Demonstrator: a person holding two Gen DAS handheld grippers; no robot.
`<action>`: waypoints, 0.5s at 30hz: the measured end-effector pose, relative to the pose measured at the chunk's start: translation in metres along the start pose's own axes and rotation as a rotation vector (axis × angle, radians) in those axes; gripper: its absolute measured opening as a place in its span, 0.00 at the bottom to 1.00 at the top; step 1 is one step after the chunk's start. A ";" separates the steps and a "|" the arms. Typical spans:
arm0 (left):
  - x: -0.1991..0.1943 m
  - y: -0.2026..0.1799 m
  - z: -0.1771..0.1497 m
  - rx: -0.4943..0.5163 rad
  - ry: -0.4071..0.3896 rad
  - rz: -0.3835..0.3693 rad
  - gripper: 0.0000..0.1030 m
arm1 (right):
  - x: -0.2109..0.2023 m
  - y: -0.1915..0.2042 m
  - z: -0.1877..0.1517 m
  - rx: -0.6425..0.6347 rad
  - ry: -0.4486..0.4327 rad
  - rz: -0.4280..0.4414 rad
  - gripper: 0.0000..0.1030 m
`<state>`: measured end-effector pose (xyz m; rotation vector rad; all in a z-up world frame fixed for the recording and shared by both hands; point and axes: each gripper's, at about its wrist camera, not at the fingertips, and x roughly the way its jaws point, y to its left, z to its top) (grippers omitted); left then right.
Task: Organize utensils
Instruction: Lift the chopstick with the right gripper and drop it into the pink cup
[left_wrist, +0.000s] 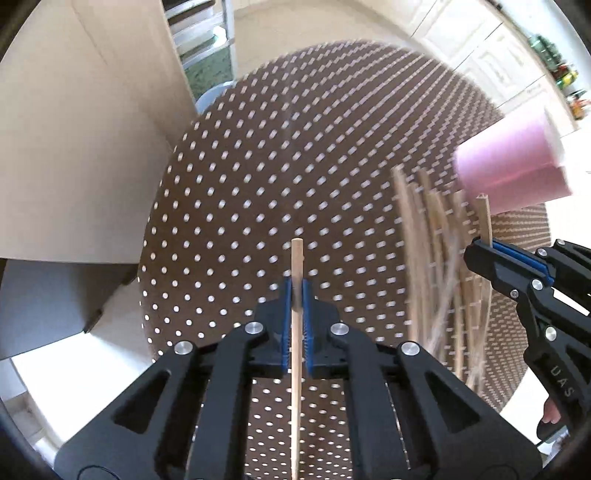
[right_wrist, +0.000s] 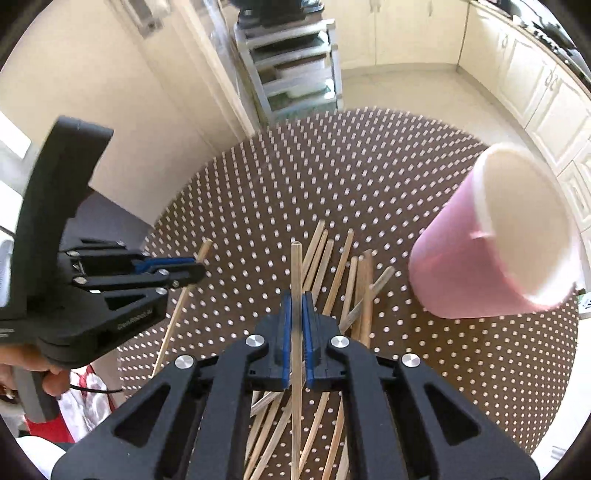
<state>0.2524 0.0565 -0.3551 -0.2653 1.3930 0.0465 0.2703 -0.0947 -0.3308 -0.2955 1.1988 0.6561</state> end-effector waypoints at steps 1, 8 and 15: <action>-0.009 0.004 -0.005 0.004 -0.011 -0.009 0.06 | -0.007 0.000 0.000 0.003 -0.010 0.000 0.04; -0.077 -0.019 0.000 0.071 -0.145 -0.131 0.06 | -0.074 -0.003 -0.001 0.050 -0.139 -0.027 0.04; -0.147 -0.042 0.001 0.179 -0.293 -0.229 0.06 | -0.139 -0.005 -0.008 0.093 -0.257 -0.064 0.04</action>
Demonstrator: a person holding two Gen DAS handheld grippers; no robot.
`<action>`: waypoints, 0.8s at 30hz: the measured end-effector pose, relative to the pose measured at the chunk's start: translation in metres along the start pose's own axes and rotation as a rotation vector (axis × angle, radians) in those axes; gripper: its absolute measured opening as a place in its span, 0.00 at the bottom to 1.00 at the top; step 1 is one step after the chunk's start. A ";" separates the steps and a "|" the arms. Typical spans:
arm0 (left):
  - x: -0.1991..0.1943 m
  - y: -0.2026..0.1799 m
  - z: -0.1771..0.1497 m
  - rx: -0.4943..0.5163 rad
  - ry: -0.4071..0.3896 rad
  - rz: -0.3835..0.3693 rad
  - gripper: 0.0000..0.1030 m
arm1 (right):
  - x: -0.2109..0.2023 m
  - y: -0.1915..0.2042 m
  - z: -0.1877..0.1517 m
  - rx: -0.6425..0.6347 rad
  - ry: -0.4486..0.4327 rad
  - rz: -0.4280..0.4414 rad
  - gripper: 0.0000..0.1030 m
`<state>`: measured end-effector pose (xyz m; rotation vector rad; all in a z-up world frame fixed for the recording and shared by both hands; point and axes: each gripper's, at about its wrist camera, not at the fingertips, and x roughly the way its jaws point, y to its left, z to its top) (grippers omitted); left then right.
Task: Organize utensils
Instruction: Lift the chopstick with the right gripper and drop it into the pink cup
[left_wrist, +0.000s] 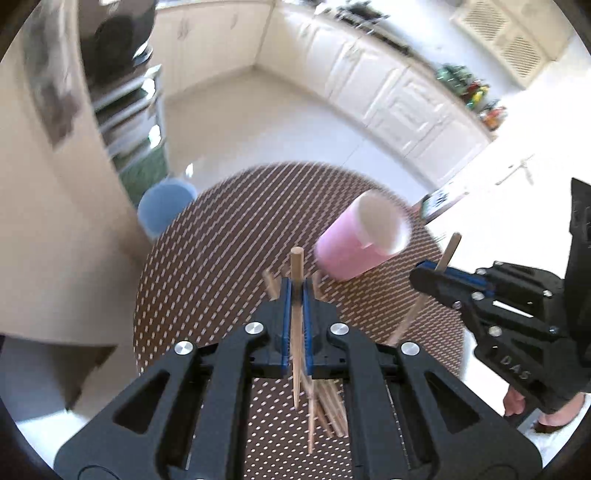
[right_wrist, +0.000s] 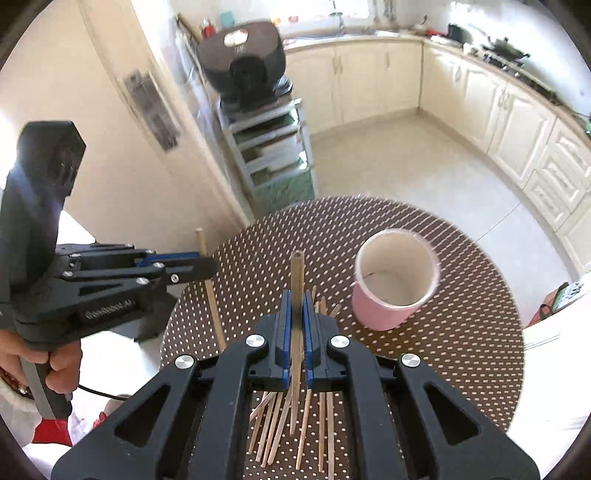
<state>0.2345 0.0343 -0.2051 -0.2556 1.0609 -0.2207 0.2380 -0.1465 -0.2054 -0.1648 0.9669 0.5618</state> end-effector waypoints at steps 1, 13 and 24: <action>-0.010 -0.006 0.005 0.012 -0.022 -0.018 0.06 | -0.009 0.000 0.001 0.003 -0.015 -0.006 0.04; -0.085 -0.071 0.059 0.117 -0.284 -0.117 0.06 | -0.101 -0.027 0.034 0.062 -0.272 -0.119 0.04; -0.039 -0.090 0.095 0.132 -0.343 -0.060 0.06 | -0.090 -0.060 0.057 0.115 -0.385 -0.202 0.04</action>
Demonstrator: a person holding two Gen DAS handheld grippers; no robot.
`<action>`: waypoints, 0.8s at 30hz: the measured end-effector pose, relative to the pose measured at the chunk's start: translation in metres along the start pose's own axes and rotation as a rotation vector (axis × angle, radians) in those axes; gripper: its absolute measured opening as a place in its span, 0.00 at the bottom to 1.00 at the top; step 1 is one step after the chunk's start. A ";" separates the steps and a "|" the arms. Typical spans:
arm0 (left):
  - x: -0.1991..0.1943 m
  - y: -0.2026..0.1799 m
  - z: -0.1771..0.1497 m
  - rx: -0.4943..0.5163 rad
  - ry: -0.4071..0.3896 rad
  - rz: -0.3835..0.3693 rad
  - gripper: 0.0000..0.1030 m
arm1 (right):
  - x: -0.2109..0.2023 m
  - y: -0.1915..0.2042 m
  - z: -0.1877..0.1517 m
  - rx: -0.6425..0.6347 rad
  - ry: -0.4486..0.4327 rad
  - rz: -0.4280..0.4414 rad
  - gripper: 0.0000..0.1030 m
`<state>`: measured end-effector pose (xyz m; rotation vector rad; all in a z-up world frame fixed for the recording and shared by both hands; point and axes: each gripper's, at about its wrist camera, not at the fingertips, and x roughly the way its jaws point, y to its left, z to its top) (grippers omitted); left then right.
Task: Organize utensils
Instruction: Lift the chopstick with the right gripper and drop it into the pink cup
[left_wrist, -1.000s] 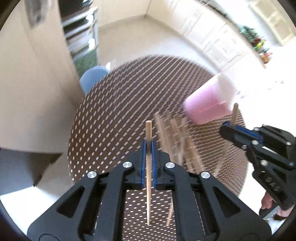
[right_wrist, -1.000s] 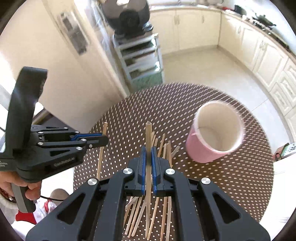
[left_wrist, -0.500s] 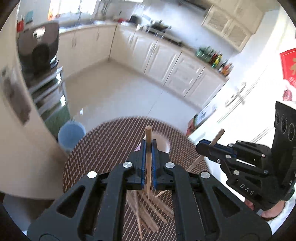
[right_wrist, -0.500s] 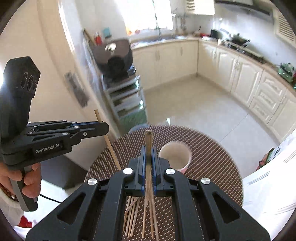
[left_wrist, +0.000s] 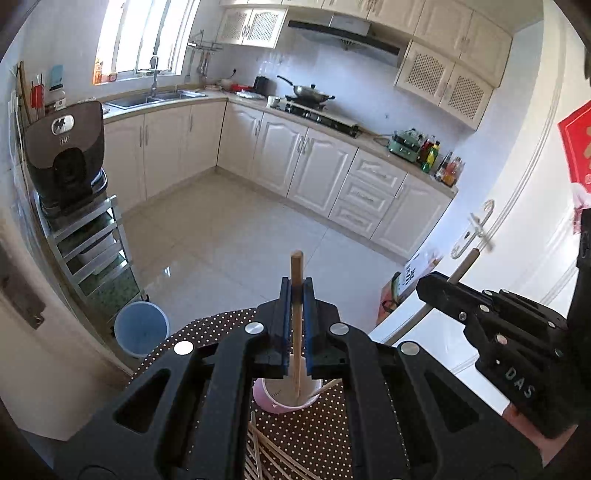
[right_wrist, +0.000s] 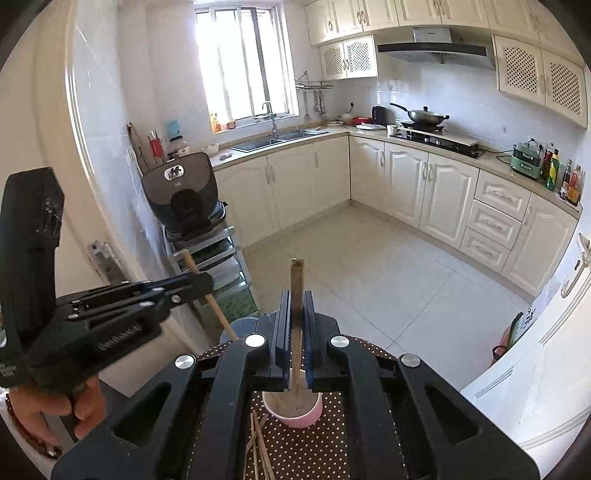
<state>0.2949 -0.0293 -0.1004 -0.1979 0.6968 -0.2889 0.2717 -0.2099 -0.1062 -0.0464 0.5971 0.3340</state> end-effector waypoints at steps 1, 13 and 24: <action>0.007 0.000 -0.003 0.005 0.006 0.009 0.06 | 0.001 -0.003 -0.003 0.001 0.006 0.000 0.04; 0.043 0.005 -0.040 0.043 0.132 0.027 0.06 | 0.029 -0.016 -0.032 0.057 0.122 0.007 0.04; 0.038 0.013 -0.065 0.051 0.204 0.042 0.06 | 0.039 -0.007 -0.055 0.103 0.207 0.001 0.06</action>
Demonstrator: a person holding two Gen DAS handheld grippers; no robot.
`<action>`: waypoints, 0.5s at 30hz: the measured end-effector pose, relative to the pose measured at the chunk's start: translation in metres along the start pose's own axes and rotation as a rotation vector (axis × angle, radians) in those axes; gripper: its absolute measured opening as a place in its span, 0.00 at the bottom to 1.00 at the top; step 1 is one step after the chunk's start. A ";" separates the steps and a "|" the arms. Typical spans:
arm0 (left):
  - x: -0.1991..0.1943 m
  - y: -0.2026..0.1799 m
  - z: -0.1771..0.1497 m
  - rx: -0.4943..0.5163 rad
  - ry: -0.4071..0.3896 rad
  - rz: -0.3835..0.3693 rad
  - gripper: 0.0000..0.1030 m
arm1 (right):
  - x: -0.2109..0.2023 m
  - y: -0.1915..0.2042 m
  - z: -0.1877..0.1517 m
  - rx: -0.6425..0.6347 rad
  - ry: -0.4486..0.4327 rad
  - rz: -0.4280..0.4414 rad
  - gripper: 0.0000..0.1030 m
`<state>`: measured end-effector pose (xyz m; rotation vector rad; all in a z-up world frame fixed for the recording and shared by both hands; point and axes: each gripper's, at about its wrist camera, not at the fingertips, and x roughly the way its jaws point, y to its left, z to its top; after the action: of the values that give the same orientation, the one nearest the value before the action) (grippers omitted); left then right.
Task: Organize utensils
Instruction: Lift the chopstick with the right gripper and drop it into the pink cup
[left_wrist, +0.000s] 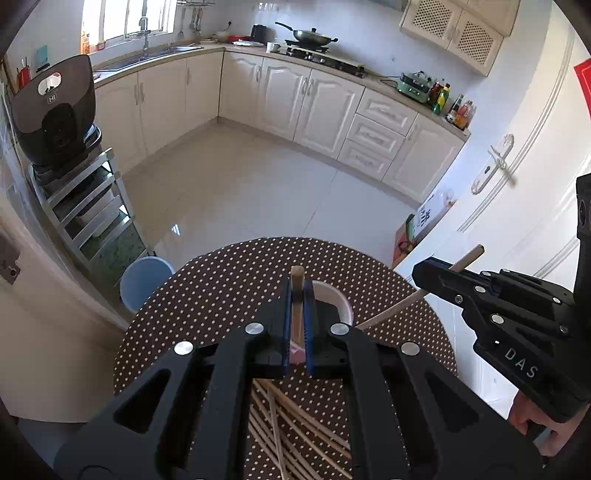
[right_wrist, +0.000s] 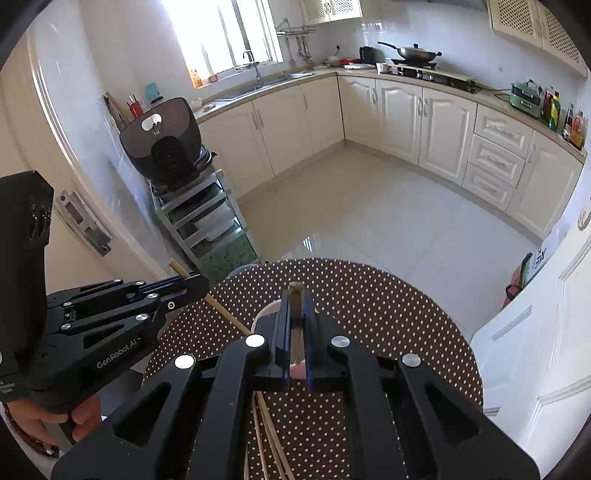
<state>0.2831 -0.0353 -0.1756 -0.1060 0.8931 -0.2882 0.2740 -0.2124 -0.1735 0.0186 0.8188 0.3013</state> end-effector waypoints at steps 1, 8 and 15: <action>-0.001 0.000 -0.001 -0.001 0.003 0.001 0.06 | 0.000 0.001 -0.002 0.009 0.003 0.003 0.07; -0.012 0.003 -0.005 -0.018 0.030 0.004 0.20 | -0.013 0.004 -0.009 0.050 -0.007 -0.010 0.32; -0.039 0.007 -0.012 -0.025 -0.024 -0.004 0.56 | -0.034 0.010 -0.015 0.070 -0.045 -0.017 0.38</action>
<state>0.2524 -0.0169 -0.1549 -0.1343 0.8733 -0.2784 0.2383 -0.2139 -0.1581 0.0836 0.7839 0.2551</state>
